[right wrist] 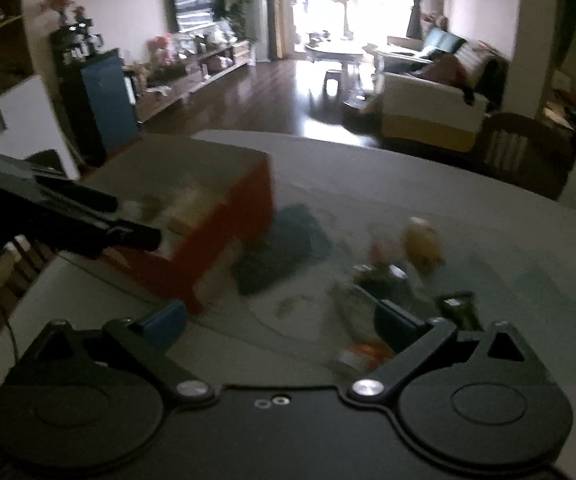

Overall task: Organize objects
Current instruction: 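Reach left tool to the white tape roll while right tool reaches the black snack pack, then grasp the tape roll with left tool while right tool grasps the black snack pack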

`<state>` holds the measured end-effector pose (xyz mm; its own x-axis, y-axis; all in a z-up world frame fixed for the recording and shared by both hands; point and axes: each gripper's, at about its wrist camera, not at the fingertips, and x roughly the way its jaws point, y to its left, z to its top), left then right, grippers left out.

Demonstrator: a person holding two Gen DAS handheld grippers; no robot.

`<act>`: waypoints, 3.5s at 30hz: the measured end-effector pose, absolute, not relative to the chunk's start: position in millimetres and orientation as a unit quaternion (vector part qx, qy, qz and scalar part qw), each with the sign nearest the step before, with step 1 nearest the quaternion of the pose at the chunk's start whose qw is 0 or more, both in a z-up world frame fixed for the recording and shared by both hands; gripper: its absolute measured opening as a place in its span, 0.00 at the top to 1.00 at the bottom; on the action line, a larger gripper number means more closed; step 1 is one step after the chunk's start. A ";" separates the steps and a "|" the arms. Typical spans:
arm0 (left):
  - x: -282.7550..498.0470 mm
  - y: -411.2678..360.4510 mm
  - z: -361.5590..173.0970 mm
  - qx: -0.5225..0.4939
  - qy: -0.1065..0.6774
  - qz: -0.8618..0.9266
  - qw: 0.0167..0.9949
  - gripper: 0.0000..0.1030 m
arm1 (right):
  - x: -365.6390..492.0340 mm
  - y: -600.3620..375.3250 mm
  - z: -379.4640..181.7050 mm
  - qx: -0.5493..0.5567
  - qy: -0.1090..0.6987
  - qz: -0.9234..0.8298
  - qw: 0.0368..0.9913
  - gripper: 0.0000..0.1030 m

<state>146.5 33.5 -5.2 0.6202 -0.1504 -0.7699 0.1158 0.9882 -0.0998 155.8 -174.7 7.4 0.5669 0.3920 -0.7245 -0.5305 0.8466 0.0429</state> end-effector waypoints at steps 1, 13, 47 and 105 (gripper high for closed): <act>146.3 23.8 -8.7 -0.018 0.431 -0.080 0.899 0.19 | 157.1 -182.5 3.9 -0.093 0.388 0.255 0.881 0.03; 161.5 -65.1 -58.6 -0.015 0.448 -0.106 0.888 0.12 | 182.5 -266.6 -29.3 -0.077 0.421 0.202 0.881 0.03; 199.7 -148.8 -145.6 -0.004 0.463 -0.025 0.886 0.01 | 313.8 -314.7 -122.3 -0.078 0.483 0.153 0.859 0.18; 132.8 -77.6 -91.5 -0.031 0.428 -0.150 0.890 0.62 | 185.3 -276.1 -59.1 -0.016 0.479 0.150 0.865 0.70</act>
<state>132.8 -77.6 -91.5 0.5879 -0.2941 -0.7536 0.2410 0.9530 -0.1839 185.3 -276.1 -59.1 0.4971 0.2438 -0.8327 -0.2751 0.9545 0.1153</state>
